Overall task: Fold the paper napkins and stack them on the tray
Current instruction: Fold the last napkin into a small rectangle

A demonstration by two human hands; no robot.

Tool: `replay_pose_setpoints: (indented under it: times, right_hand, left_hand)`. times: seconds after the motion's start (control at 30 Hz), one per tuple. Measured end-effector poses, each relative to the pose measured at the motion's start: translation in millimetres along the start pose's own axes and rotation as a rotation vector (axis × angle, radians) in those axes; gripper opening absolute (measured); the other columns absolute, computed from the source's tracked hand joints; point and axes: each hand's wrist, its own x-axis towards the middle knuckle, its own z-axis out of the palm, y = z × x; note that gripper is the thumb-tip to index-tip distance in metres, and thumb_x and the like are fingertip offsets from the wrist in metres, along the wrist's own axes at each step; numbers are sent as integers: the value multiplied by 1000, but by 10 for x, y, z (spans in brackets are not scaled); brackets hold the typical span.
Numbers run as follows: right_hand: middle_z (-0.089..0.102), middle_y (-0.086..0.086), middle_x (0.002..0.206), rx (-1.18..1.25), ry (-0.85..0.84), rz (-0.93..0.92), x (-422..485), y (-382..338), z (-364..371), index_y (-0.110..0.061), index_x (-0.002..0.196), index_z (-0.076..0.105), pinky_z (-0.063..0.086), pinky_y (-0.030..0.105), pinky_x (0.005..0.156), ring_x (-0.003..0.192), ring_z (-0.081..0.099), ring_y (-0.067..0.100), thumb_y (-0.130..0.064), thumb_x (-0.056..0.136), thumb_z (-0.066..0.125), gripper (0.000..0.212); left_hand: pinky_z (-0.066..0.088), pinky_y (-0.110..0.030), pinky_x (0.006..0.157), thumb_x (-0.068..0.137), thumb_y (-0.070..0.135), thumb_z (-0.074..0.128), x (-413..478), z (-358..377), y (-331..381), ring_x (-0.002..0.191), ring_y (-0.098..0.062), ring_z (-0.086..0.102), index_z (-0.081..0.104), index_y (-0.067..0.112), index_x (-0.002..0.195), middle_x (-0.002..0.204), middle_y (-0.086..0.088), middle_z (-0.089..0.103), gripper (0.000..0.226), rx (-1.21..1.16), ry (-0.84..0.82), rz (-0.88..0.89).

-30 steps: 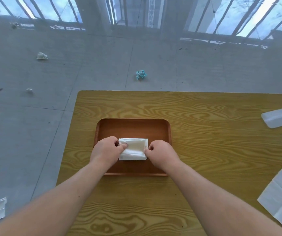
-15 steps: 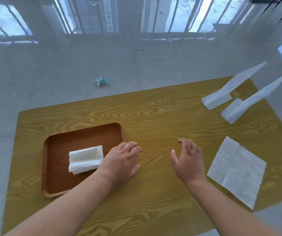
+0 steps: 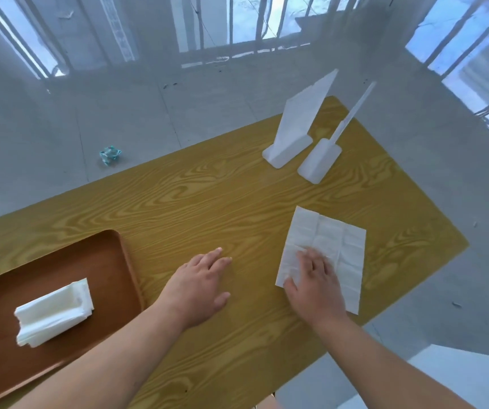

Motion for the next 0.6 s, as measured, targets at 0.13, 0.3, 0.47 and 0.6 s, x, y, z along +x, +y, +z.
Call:
replay_pose_setpoints:
  times: [0.13,0.3,0.47,0.6]
  right_hand:
    - [3,11,171,-13,-109,-132,-9,-356,154,-23,161,13,3,49,127,157,-4,32,-50,102,35,69]
    - [19,6,170,-25,-224,-522,9,-902,255,-20,160,23,7,44,127,157,6,25,-32,101,38,62]
    - [51,3,147,-25,-117,-665,-48,-979,233,-20,148,45,33,43,117,139,42,28,-25,93,48,56]
    - [57,0,133,-98,-122,-692,-75,-866,234,-22,145,49,43,38,107,123,51,24,-36,95,50,52]
  left_hand:
    - [28,-43,125,93,67,47,1,13,-13,156,-25,24,9,36,165,175,4,7,86,-1,40,-18]
    - [19,-42,127,97,58,45,-113,-16,-171,157,-22,22,34,35,159,173,1,21,68,55,132,-21]
    - [35,-38,117,94,57,44,-300,44,-393,146,-18,36,37,41,155,162,6,37,63,77,57,-91]
    - [46,-37,105,94,64,44,-331,54,-335,131,-19,49,34,34,158,143,5,48,71,110,29,-93]
